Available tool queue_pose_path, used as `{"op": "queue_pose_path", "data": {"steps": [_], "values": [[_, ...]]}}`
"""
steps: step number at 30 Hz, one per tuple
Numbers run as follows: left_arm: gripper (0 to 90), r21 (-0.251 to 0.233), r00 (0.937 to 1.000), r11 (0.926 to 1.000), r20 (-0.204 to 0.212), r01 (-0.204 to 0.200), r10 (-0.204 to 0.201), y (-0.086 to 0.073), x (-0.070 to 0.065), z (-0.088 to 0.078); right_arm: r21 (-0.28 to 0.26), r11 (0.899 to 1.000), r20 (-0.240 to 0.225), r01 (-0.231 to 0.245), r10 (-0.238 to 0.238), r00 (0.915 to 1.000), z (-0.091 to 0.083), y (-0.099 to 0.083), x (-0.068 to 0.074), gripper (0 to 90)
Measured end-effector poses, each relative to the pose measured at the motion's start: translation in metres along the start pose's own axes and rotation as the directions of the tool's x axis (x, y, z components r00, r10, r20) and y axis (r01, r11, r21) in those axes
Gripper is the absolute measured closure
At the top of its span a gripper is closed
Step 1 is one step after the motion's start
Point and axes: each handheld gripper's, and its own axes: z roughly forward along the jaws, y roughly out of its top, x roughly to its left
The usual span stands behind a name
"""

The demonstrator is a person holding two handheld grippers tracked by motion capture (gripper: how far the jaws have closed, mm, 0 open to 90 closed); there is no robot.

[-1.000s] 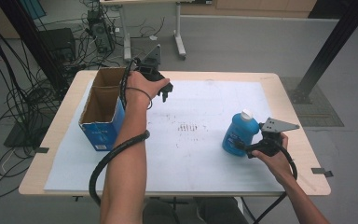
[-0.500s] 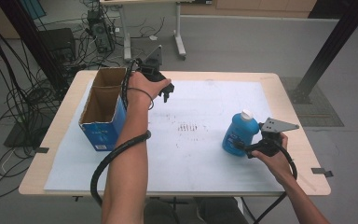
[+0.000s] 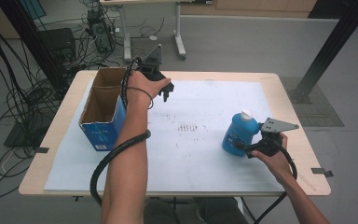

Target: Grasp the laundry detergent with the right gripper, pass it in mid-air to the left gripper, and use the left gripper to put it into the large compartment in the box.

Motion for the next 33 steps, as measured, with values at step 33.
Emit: {"op": "queue_pose_path", "data": {"steps": [33], "values": [[6.1,0.000,1.0000,1.0000,0.000,-0.001,0.001,-0.0001,-0.0007,-0.0006,0.000,1.000,-0.003,0.006,-0.006,1.0000,-0.0003,-0.0006,-0.0001,3.9]]}}
